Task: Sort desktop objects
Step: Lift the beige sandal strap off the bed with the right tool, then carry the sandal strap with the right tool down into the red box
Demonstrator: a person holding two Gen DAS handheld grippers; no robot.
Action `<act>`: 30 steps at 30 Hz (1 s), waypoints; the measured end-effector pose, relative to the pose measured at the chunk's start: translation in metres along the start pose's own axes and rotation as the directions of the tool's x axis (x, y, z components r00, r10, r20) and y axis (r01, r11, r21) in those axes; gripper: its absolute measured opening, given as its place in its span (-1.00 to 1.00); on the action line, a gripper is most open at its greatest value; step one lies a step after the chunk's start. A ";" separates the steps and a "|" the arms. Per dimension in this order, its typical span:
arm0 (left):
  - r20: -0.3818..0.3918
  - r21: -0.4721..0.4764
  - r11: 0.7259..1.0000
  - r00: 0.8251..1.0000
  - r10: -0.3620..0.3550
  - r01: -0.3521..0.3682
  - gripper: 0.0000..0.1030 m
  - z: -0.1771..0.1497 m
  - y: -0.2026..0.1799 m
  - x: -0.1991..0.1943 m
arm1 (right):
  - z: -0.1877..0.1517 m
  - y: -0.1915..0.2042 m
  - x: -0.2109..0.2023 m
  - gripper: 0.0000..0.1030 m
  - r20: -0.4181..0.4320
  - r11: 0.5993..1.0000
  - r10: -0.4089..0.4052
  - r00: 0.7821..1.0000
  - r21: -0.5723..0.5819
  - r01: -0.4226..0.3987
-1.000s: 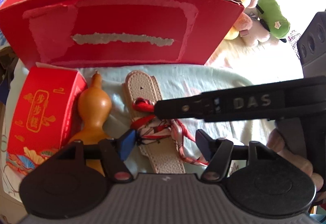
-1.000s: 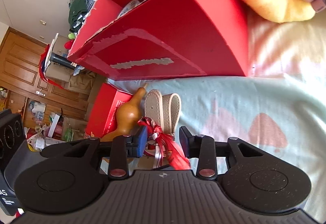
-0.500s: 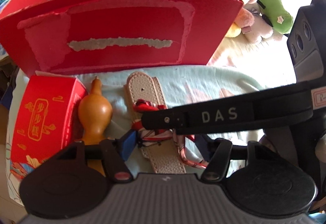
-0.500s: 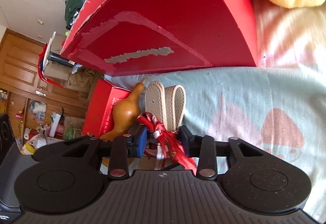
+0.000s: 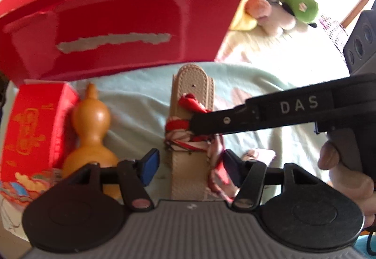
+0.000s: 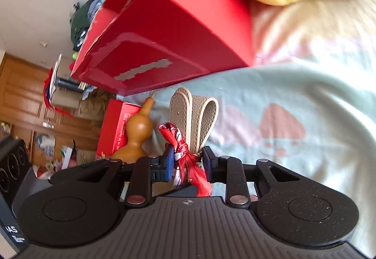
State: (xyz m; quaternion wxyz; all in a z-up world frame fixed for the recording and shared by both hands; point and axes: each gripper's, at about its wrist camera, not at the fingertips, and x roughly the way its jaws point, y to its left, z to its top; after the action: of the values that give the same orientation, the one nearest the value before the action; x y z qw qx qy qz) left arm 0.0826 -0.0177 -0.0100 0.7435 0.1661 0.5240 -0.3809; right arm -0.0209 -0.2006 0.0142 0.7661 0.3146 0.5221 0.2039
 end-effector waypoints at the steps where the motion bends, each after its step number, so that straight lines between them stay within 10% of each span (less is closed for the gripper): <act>1: -0.001 0.013 1.000 1.000 0.015 -0.015 0.15 0.001 -0.005 0.001 | -0.001 -0.001 -0.001 -0.45 0.004 1.000 0.003 1.000 0.011 -0.003; 8: 0.000 0.085 0.991 0.995 0.104 -0.104 -0.13 -0.002 -0.021 0.003 | -0.009 -0.011 0.000 -0.31 0.031 0.998 0.016 0.999 0.067 -0.018; 17: 0.061 0.151 0.988 0.997 0.035 -0.044 -0.15 0.008 -0.056 -0.025 | -0.015 -0.013 -0.048 -0.43 0.112 0.997 0.015 0.994 0.078 -0.023; 30: 0.306 0.234 0.972 0.950 -0.058 -0.016 -0.14 0.086 -0.087 -0.115 | 0.032 0.057 -0.157 -0.43 0.380 0.988 -0.001 0.925 -0.143 0.059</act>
State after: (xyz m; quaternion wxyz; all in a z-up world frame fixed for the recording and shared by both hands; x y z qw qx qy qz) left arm 0.0555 -0.0847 0.1415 0.7877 0.1849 0.3539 -0.4690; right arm -0.0488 -0.2684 0.1671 0.8771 0.2808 0.3522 0.1667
